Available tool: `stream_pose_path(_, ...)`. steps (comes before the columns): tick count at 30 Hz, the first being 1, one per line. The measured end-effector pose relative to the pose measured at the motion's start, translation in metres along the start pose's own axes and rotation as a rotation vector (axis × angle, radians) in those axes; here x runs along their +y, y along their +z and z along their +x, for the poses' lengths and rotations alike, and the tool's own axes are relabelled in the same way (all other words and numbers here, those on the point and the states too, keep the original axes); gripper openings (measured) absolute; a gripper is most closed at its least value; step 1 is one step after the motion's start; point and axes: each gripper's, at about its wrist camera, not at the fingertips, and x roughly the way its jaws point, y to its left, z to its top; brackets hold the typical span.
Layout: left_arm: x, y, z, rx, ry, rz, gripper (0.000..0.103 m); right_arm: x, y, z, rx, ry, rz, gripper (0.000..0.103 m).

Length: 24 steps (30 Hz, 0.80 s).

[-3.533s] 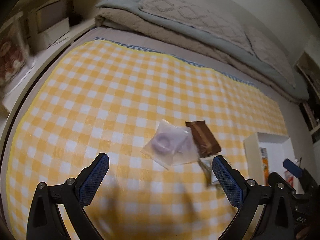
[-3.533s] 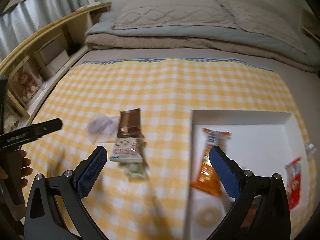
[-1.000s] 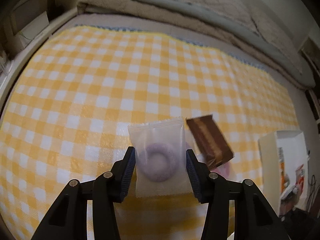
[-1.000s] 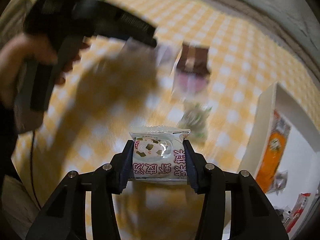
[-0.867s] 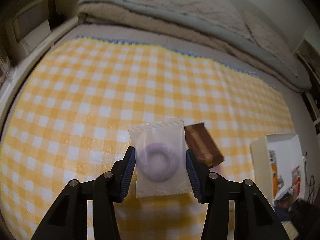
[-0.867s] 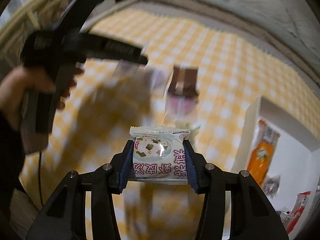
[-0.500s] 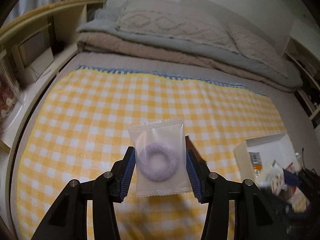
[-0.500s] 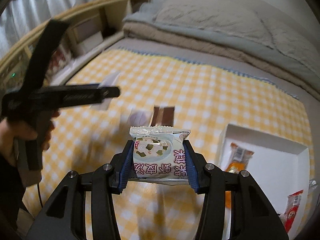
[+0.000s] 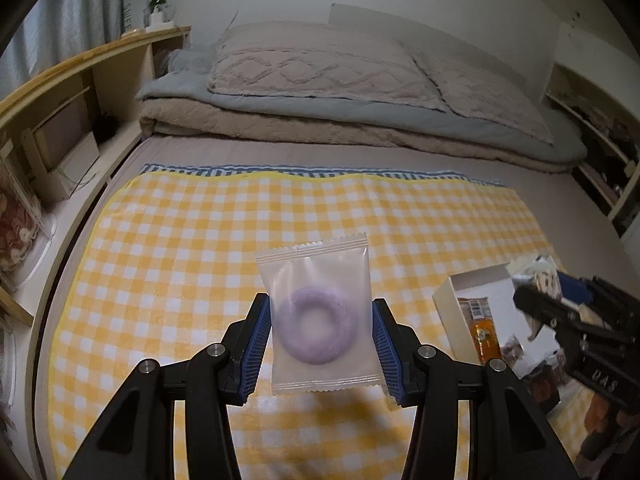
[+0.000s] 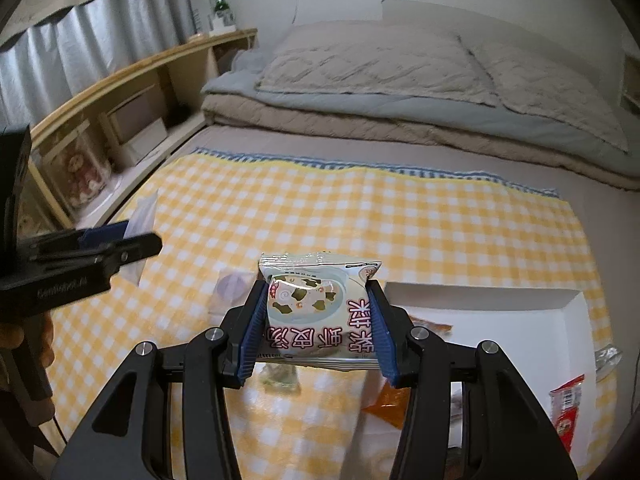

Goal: Organize snacks
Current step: 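Carry both packets over the white tray and open the left tool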

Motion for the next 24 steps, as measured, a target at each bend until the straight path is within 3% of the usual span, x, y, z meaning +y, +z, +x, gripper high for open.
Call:
stream_pose_path(11, -0.061, 0.009, 0.016, 0.012, -0.07, 0.051, 0.049, -0.061, -0.006, -0.019, -0.009, -0.095, 0.044, 0.049)
stream_pose_path(24, -0.14, 0.016, 0.071, 0.089, -0.199, 0.078, 0.049, -0.142, -0.03, -0.043, 0.005, -0.177, 0.149, 0.049)
